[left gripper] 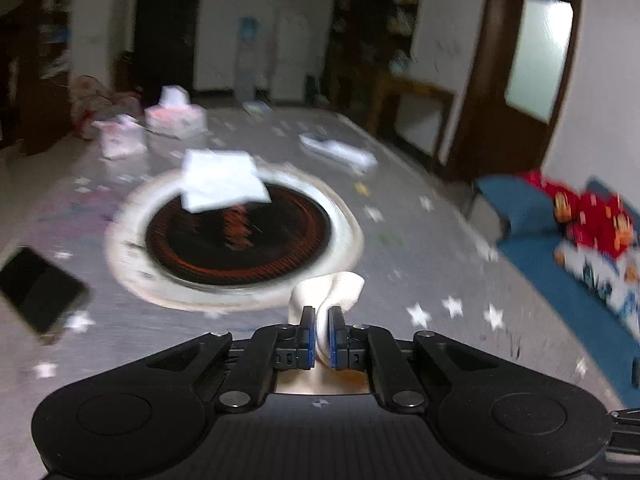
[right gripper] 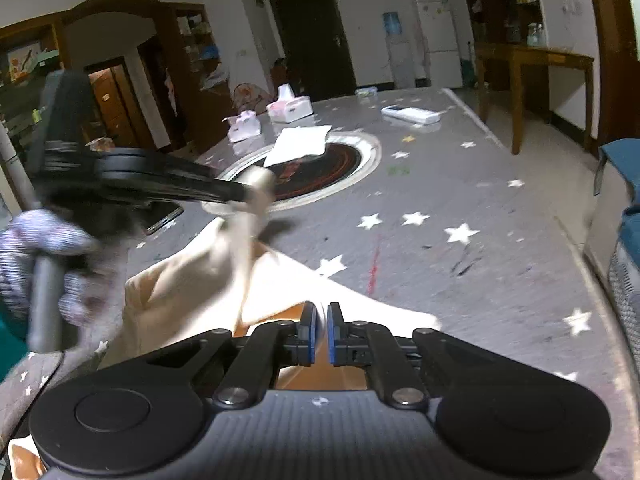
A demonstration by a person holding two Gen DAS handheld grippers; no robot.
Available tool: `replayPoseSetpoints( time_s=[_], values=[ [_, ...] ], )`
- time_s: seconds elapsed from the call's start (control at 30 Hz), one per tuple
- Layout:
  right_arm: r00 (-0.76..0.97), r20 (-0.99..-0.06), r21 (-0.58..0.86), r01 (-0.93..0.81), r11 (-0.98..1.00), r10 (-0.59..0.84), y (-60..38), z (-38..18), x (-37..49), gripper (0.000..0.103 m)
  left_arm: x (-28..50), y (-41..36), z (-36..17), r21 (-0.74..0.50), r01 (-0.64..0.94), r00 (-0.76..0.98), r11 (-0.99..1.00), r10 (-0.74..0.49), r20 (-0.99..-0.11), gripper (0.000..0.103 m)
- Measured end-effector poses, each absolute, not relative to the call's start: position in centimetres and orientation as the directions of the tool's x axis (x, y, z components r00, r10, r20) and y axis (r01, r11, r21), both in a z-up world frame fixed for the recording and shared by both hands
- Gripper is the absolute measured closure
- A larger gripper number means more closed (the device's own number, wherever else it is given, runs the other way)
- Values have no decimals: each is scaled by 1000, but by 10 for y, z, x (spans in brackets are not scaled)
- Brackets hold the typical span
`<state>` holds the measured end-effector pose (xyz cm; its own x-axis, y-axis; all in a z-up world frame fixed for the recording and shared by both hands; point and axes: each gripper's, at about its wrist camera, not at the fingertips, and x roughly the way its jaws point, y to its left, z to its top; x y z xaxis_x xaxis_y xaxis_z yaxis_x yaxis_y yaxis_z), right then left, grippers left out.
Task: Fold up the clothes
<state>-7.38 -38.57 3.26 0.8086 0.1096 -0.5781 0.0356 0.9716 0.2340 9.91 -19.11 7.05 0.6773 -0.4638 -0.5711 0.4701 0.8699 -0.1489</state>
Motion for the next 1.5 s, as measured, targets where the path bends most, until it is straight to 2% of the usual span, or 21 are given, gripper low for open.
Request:
replayPoseSetpoints(
  time_s=[0.2, 0.4, 0.47, 0.53, 0.67, 0.8, 0.87, 0.9, 0.93, 1.1, 1.3, 1.4, 1.5],
  values=[
    [851, -526, 194, 104, 976, 14, -407, 58, -106, 100, 63, -100, 113, -186, 346, 799, 920, -393, -456, 96],
    [849, -528, 194, 77, 978, 38, -409, 65, -116, 95, 10, -9, 132, -203, 195, 885, 959, -262, -386, 96],
    [836, -545, 193, 49, 980, 65, -401, 60, -109, 85, -4, 15, 129, -202, 133, 896, 970, -205, -395, 96],
    [821, -566, 175, 26, 984, 79, -392, 52, -99, 69, -19, 37, 125, -198, 71, 902, 978, -148, -407, 96],
    [783, -617, 126, 0, 992, 78, -376, 30, -72, 65, -40, 74, 111, -171, -44, 892, 984, -39, -451, 96],
    [759, -648, 112, 2, 994, 71, -372, 14, -55, 67, -49, 98, 90, -157, -137, 854, 978, 36, -519, 96],
    [755, -651, 117, -8, 993, 83, -371, 12, -55, 83, -51, 106, 81, -153, -169, 836, 974, 59, -546, 96],
    [753, -653, 119, -13, 993, 88, -371, 10, -55, 96, -53, 107, 77, -147, -176, 830, 973, 66, -554, 96],
    [754, -651, 118, -15, 993, 89, -371, 11, -57, 99, -54, 108, 74, -137, -179, 825, 974, 73, -560, 96],
    [815, -580, 79, 31, 996, 21, -385, 38, -89, 101, -64, 111, 65, -113, -184, 816, 976, 88, -571, 96],
    [853, -485, -34, 201, 979, -192, -420, 74, -140, 103, -83, 119, 58, -121, -173, 801, 977, 68, -595, 96],
    [833, -504, -29, 249, 968, -229, -436, 78, -157, 103, -94, 121, 52, -107, -154, 786, 982, 57, -615, 96],
    [821, -546, 30, 215, 976, -164, -438, 67, -157, 98, -93, 123, 46, -99, -167, 769, 981, 67, -636, 95]
  ],
)
